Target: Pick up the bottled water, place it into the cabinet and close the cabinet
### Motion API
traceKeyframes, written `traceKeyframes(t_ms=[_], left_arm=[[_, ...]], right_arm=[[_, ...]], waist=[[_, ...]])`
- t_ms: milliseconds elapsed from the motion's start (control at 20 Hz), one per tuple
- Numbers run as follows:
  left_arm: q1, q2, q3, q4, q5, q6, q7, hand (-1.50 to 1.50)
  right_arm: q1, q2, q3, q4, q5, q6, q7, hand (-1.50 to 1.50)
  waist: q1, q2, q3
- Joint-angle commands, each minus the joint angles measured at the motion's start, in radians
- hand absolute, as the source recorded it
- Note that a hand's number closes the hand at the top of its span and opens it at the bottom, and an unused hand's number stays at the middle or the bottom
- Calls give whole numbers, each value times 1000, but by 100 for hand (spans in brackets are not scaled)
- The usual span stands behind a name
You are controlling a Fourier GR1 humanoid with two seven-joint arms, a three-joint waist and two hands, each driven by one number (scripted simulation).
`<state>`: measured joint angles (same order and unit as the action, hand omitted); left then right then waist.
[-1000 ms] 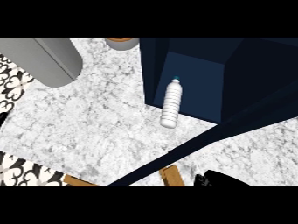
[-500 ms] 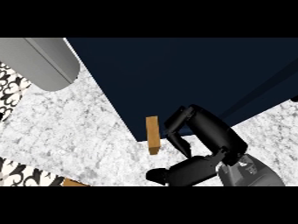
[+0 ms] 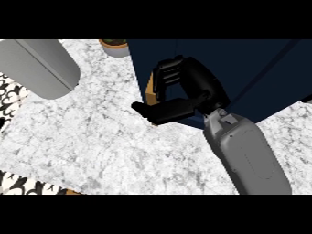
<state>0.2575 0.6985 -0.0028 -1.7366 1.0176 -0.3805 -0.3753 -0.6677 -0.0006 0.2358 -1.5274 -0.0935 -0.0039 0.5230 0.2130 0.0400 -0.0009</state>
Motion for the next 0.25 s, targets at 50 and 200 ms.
traceKeyframes(t_ms=[50, 200], left_arm=[[3, -6, 1, 15, 4, -13, -1, -150], [12, -5, 12, 11, 18, -20, -3, -150]], right_arm=[[-190, 1, -87, 184, -32, -160, -35, -150], [-215, 1, -72, 236, -55, -188, -60, -150]], waist=[[1, 8, -3], [-3, 3, -1]])
